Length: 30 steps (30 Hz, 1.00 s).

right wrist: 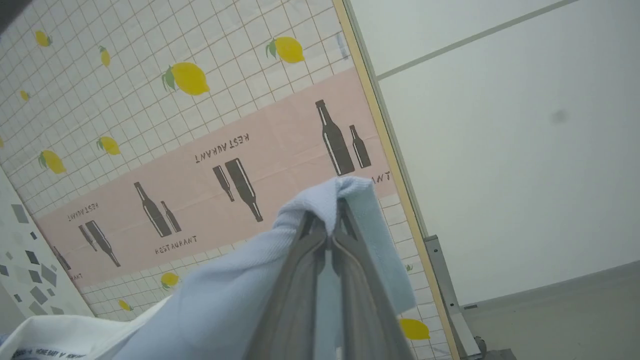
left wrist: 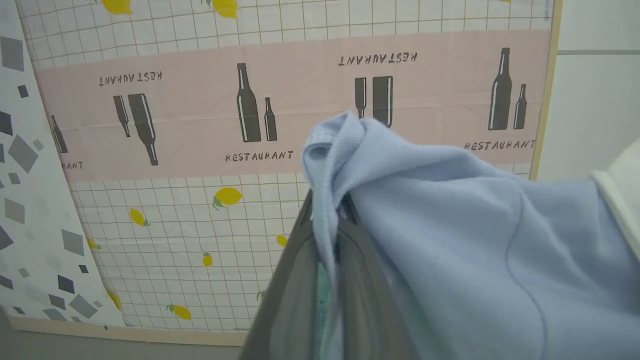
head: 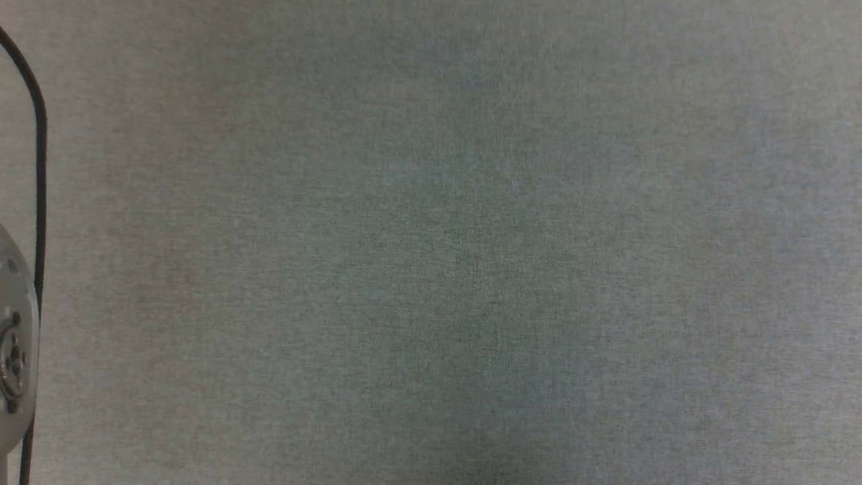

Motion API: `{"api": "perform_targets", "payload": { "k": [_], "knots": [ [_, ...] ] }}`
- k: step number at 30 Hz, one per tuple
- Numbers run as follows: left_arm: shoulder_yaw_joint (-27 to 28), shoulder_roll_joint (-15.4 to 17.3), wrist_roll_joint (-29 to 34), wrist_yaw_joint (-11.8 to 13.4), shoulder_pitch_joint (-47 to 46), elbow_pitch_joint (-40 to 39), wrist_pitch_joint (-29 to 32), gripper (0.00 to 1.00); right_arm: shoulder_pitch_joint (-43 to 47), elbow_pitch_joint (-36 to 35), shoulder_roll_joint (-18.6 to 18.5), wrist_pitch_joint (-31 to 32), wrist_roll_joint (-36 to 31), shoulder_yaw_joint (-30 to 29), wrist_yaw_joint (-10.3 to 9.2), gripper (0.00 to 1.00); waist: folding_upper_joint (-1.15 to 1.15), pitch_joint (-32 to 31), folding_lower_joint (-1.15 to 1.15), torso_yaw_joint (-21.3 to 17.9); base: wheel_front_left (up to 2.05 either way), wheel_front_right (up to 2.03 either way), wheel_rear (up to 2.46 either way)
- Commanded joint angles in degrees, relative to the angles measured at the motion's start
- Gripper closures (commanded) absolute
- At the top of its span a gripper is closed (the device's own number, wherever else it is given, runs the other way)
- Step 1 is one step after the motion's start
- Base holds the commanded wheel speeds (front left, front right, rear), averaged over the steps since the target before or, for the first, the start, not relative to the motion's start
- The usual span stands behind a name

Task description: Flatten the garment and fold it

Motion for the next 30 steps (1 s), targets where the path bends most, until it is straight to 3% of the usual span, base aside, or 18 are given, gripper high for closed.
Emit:
{"api": "perform_targets", "payload": {
  "k": [1,8,14,22,30],
  "knots": [
    [-0.35,0.33,0.52,-0.31,-1.1,1.09,-1.12,1.0,-0.79,0.75,0.14,-0.85,-0.48,-0.06,-0.06,1.0,0.0,4.69,-0.01,-0.93,0.0,0.0,0.0],
    [-1.18,-0.39,-0.21,-1.6,0.18,7.85,-4.91,1.0,1.72,3.52,-1.0,-1.62,0.62,-0.3,-0.06,1.0,0.0,6.36,-0.01,-0.39,0.0,0.0,0.0],
    [-2.69,-2.31,-1.91,-3.47,5.64,13.02,-8.1,1.0,10.31,2.67,-2.33,-0.71,4.86,1.73,-0.06,1.0,0.0,4.63,-0.01,0.91,0.0,0.0,0.0],
    [-4.35,-5.31,-5.85,-5.1,18.63,17.34,-12.2,1.0,28.75,-2.35,-2.91,1.06,13.71,4.6,-0.06,1.0,0.0,-2.51,-0.01,2.11,0.0,0.0,0.0],
    [-6.63,-7.06,-11.49,-5.7,38.22,16.4,-14.91,1.0,51.13,-7.81,-2.36,1.45,21.79,6.5,-0.06,1.0,0.0,-11.95,-0.01,2.61,0.0,0.0,0.0]
  ]
}}
